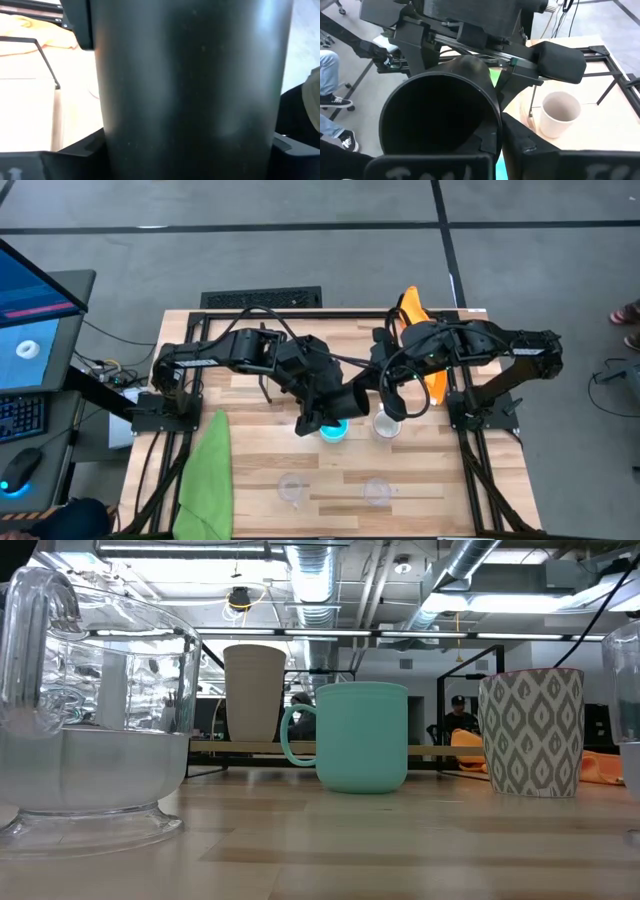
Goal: Stack small to large cups/mugs on shelf
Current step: Put the black cup on the shelf
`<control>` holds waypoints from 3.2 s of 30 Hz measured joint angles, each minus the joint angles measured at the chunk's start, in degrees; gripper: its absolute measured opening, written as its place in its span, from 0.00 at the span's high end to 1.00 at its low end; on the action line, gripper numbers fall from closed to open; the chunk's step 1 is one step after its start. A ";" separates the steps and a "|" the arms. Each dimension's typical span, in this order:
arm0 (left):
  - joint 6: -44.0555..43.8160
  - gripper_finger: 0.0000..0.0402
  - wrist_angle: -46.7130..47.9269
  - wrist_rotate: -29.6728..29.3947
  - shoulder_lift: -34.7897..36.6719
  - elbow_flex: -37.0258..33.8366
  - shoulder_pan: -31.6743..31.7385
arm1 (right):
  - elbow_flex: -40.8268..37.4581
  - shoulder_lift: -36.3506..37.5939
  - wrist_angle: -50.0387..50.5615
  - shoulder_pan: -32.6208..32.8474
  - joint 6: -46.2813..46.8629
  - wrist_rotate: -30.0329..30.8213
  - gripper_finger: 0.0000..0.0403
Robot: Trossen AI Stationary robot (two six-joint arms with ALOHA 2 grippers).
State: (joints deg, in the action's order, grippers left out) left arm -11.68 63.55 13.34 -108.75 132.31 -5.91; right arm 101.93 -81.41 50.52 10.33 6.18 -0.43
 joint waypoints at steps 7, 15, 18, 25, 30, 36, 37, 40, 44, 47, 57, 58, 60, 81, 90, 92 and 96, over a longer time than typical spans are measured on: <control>0.04 0.30 -1.18 -3.54 0.00 0.00 -0.04 | 0.00 0.93 -0.10 -0.74 0.87 0.31 0.83; 1.89 0.30 -6.89 -8.65 0.77 0.05 -0.04 | -0.02 5.55 -3.40 -1.65 1.30 0.55 0.70; 3.12 0.30 -8.00 -11.53 0.83 0.04 0.00 | 0.00 7.08 -3.52 -2.61 1.35 0.49 0.66; 3.90 0.30 -10.35 -18.24 0.84 0.04 0.07 | 0.00 10.62 -7.83 -3.45 1.10 0.49 0.60; 6.88 0.30 -12.72 -25.23 2.64 0.01 0.02 | 0.02 13.22 -7.99 -3.45 1.01 3.01 0.60; 11.47 0.30 -15.24 -32.00 5.01 0.02 0.63 | 0.00 13.09 -6.88 -3.48 1.35 5.07 0.61; 11.77 0.30 -15.35 -32.03 5.17 0.02 1.01 | 0.00 12.83 -6.80 -3.58 1.35 5.31 0.61; 12.77 0.30 -16.19 -31.87 5.22 0.02 1.87 | 0.04 11.42 -6.78 -4.41 1.82 7.05 0.60; 14.19 0.30 -16.53 -31.76 5.27 0.02 3.14 | -0.11 9.62 -5.79 -5.94 2.38 7.35 0.59; 15.56 0.30 -16.80 -31.58 7.40 -0.07 5.06 | 0.04 9.86 -4.82 -6.64 2.87 6.78 0.59; 20.46 0.30 -18.96 -27.22 19.64 -1.25 9.77 | 0.07 11.50 -3.87 -8.48 3.38 6.89 0.60; 20.85 0.30 -19.24 -27.03 21.00 -2.64 10.05 | 0.04 11.35 -3.77 -8.83 3.39 6.93 0.60; 19.94 0.30 -19.48 -26.17 24.42 -6.88 10.80 | -0.01 11.12 -3.76 -9.63 3.37 6.94 0.60; 17.29 0.30 -87.93 -25.77 37.08 -78.27 19.15 | 0.02 1.46 -8.59 -18.41 6.40 6.46 0.61; 20.55 0.30 -87.89 -24.36 34.46 -79.38 21.98 | 0.00 -6.85 -15.55 -29.53 11.41 -6.25 0.48; 21.48 0.30 -86.82 -24.20 34.54 -79.38 22.51 | -0.01 -7.98 -16.43 -30.60 12.57 -8.93 0.45; 23.54 0.30 -85.00 -23.36 34.66 -79.36 23.69 | 0.00 -8.80 -17.49 -31.82 12.97 -10.09 0.43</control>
State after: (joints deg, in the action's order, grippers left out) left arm 11.87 -21.45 -10.01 -74.09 52.95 17.77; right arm 101.93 -90.21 33.04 -21.50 19.16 -10.52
